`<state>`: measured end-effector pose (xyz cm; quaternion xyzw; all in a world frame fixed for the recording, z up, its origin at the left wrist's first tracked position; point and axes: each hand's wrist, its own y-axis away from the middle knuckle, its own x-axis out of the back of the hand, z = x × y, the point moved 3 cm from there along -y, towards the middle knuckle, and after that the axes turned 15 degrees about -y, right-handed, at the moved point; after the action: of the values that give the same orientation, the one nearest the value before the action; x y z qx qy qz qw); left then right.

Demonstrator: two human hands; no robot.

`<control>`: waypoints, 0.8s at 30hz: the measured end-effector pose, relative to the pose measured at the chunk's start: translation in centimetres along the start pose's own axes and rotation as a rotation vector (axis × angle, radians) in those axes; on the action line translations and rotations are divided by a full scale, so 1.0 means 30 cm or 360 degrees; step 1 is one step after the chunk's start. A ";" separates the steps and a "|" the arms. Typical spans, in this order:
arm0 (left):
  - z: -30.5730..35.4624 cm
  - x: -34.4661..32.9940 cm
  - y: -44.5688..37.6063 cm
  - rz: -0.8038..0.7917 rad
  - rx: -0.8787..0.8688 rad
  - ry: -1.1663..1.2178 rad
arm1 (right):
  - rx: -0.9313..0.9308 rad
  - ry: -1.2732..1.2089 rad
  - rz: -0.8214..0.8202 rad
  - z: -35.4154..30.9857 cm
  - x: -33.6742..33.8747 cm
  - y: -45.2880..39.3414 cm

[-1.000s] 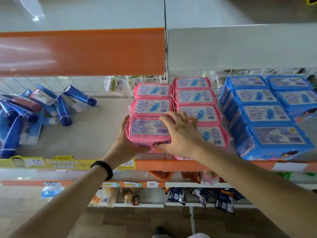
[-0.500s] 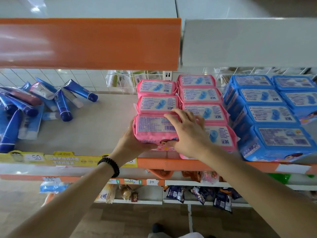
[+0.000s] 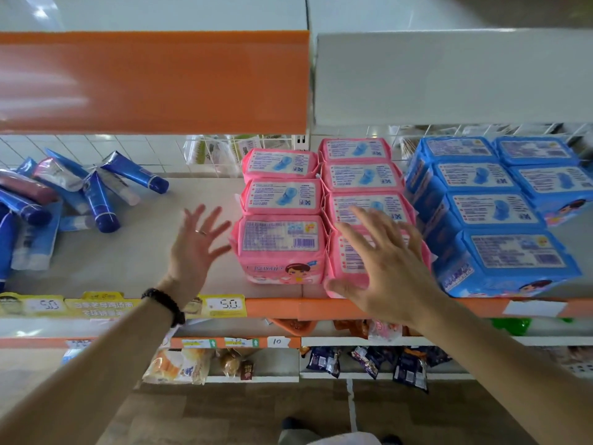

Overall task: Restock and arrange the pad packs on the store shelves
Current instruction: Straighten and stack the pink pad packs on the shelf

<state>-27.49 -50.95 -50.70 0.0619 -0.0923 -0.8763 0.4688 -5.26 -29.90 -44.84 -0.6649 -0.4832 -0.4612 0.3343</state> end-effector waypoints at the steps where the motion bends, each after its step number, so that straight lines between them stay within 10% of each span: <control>1: 0.004 0.008 -0.038 0.0080 0.0039 0.0095 | -0.0018 0.0009 0.0010 0.016 0.000 0.006; 8: 0.064 -0.200 -0.192 -0.0337 0.0253 -0.0037 | -0.0032 0.0158 -0.0015 0.041 -0.018 0.001; 24: 0.023 -0.247 -0.185 -0.0384 0.0332 0.0247 | 0.0024 0.0128 -0.0041 0.079 -0.007 -0.018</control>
<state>-28.02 -41.70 -51.08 0.1883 -0.1380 -0.9045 0.3569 -5.11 -27.68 -45.89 -0.6369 -0.4813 -0.4883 0.3525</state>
